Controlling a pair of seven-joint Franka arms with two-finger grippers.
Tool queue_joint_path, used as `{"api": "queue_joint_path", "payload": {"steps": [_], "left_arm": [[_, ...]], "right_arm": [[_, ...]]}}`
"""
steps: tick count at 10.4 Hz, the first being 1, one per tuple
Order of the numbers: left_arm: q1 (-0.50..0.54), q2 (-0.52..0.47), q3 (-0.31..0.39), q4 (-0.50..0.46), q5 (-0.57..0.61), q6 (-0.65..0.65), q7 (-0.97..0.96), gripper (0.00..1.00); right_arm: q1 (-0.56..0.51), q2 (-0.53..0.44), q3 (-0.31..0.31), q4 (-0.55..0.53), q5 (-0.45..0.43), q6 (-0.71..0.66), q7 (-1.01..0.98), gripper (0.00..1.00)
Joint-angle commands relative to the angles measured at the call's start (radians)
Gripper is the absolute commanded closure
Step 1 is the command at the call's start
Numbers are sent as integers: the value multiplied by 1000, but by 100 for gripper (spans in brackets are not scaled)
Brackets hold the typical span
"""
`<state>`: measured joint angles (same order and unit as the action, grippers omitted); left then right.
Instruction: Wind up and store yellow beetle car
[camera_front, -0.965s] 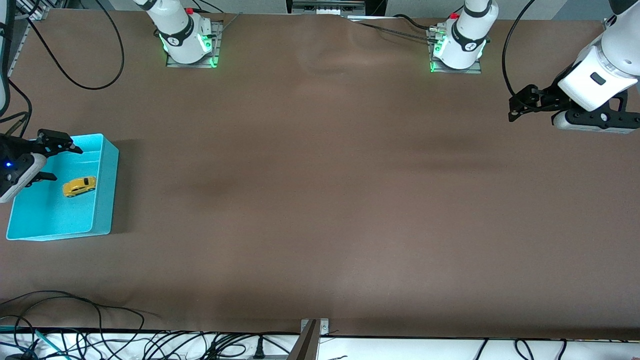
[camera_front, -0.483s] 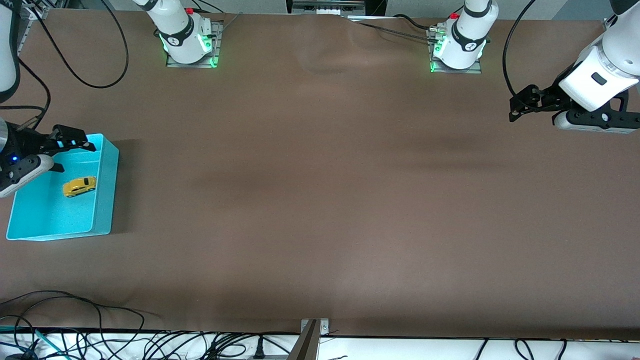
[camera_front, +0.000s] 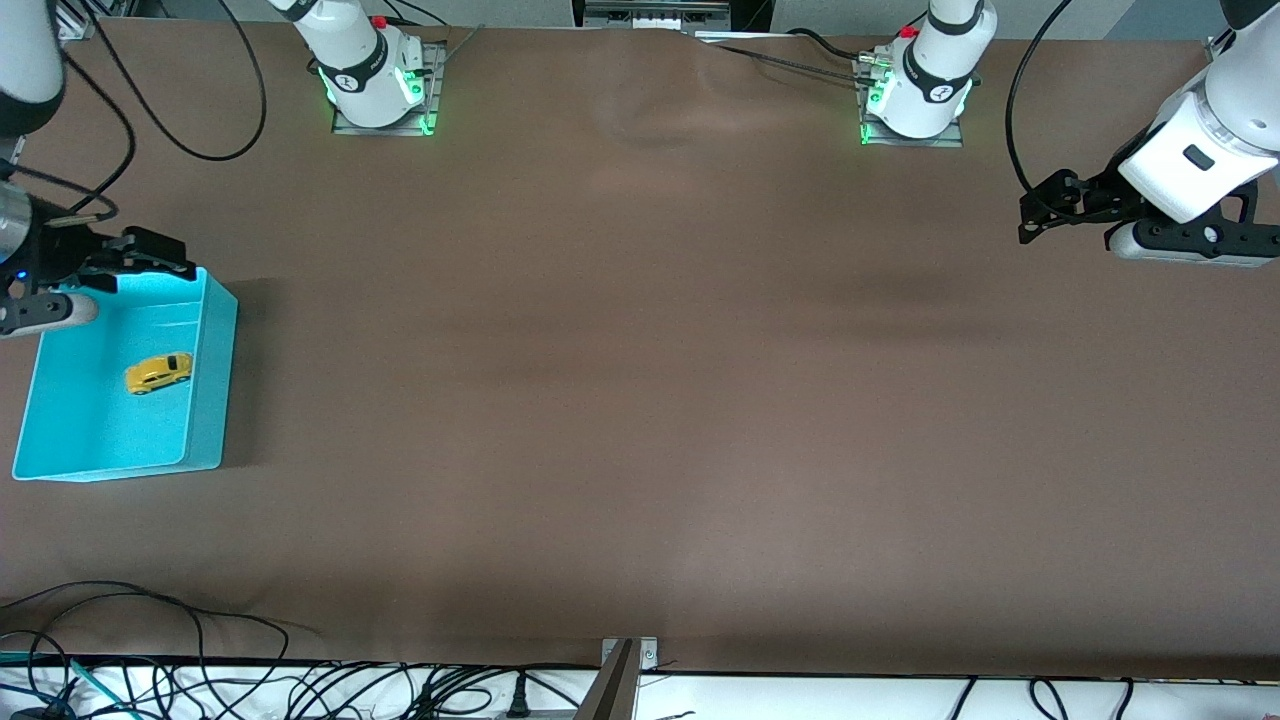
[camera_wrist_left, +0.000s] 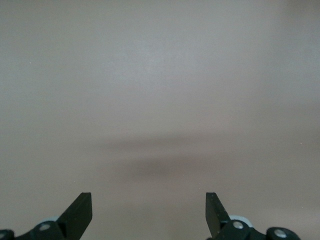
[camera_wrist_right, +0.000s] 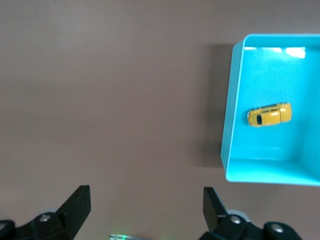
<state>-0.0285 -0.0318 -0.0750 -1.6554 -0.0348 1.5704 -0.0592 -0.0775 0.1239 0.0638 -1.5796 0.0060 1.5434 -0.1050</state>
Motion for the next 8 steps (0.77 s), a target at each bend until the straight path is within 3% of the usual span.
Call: {"api": "queue_joint_path", "payload": {"steps": [1,5,8], "left_arm": [[1,4,3,23,0,-20,-10,0],[4,6,3,23,0,-20,-10,0],[4,6,3,23,0,-20,-10,0]], "right_arm": [[-57,-101,44,-137,-24,58,85,0],[-65,-142,36,-160,-83,38,195,0],[-58,-179,39,-174,-80,9,199,0]]}}
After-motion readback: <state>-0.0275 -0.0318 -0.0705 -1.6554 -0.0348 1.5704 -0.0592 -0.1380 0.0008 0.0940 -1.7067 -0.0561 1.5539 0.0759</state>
